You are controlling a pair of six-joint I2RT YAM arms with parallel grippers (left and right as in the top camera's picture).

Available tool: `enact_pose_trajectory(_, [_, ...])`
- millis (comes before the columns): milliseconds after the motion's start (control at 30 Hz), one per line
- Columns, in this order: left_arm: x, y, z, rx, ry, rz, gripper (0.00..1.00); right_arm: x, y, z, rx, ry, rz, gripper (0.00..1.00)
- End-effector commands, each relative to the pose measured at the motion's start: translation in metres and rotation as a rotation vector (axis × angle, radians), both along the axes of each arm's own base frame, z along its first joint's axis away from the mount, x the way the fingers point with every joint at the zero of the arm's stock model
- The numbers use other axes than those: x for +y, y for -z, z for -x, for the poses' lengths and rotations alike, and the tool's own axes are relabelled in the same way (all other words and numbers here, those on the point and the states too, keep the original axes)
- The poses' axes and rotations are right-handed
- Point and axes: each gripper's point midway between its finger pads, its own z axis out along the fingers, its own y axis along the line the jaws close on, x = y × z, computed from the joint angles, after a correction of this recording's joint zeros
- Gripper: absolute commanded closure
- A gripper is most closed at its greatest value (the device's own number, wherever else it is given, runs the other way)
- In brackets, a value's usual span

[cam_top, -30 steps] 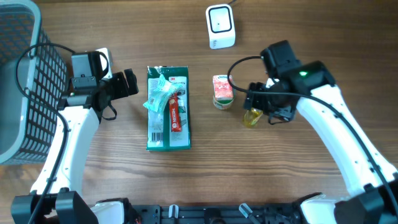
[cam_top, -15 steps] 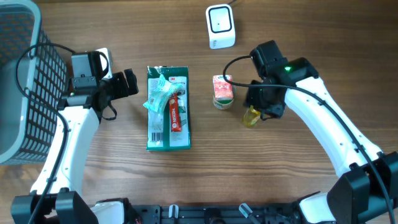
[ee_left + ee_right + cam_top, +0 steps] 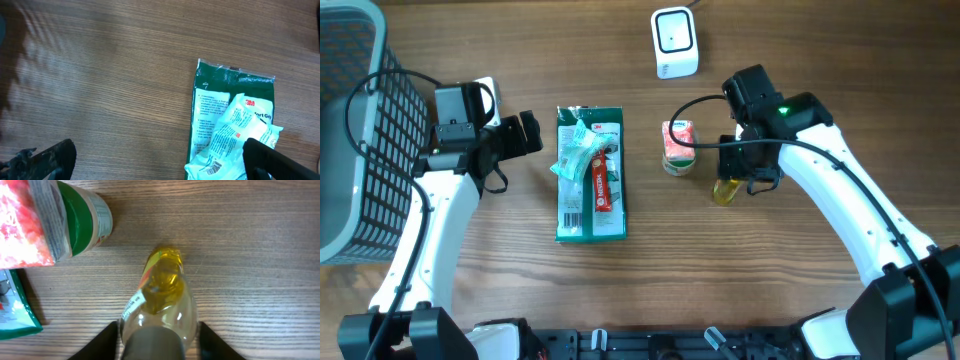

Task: Scan the item barcode
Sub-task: 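Close the right gripper around the yellow oil bottle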

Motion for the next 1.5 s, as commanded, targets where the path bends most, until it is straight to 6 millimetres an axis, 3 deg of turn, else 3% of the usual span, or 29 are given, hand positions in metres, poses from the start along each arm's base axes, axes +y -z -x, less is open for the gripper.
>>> enact_pose_trajectory(0, [-0.002, -0.012, -0.004, -0.033, 0.025, -0.012, 0.0, 0.003, 0.006, 0.0, 0.01, -0.033, -0.002, 0.19])
enact_pose_trajectory(200, [-0.002, -0.012, -0.004, -0.033, 0.025, -0.012, 0.0, 0.002, 0.007, 0.006, 0.046, 0.231, -0.027, 0.17])
enact_pose_trajectory(233, [-0.002, -0.012, -0.004, -0.033, 0.025, -0.012, 0.0, 0.002, 0.007, 0.006, 0.048, 0.249, -0.028, 0.21])
enact_pose_trajectory(333, [-0.002, -0.012, -0.004, -0.033, 0.024, -0.012, 0.0, 0.003, 0.009, 0.008, 0.059, 0.267, -0.038, 0.33])
enact_pose_trajectory(600, [-0.002, -0.012, -0.004, -0.033, 0.025, -0.012, 0.0, 0.004, 0.028, 0.007, 0.049, 0.282, -0.046, 0.38])
enact_pose_trajectory(700, [-0.002, -0.012, -0.004, -0.033, 0.025, -0.012, 0.0, 0.007, 0.02, -0.001, 0.008, 0.155, -0.051, 0.72])
enact_pose_trajectory(800, [-0.002, -0.012, -0.004, -0.033, 0.025, -0.012, 0.0, 0.011, 0.009, -0.011, -0.035, 0.004, -0.045, 0.66])
enact_pose_trajectory(900, [-0.002, -0.012, -0.004, -0.033, 0.025, -0.012, 0.0, 0.009, 0.009, -0.007, -0.028, -0.102, -0.025, 0.44])
enact_pose_trajectory(933, [-0.002, -0.012, -0.004, -0.033, 0.024, -0.012, 0.0, 0.009, 0.009, -0.006, -0.022, -0.102, -0.023, 0.32])
enact_pose_trajectory(1133, [-0.002, -0.012, -0.004, -0.033, 0.024, -0.012, 0.0, 0.012, 0.007, -0.015, -0.059, -0.082, -0.037, 0.14])
enact_pose_trajectory(1333, [-0.002, -0.012, -0.004, -0.033, 0.025, -0.012, 0.0, 0.015, 0.005, -0.025, -0.102, -0.06, -0.051, 0.18])
enact_pose_trajectory(1433, [-0.002, -0.012, -0.004, -0.033, 0.025, -0.012, 0.0, 0.013, 0.009, -0.019, -0.076, -0.072, -0.039, 0.44])
enact_pose_trajectory(1467, [-0.002, -0.012, -0.004, -0.033, 0.025, -0.012, 0.0, 0.012, 0.011, -0.017, -0.07, -0.073, -0.036, 0.49])
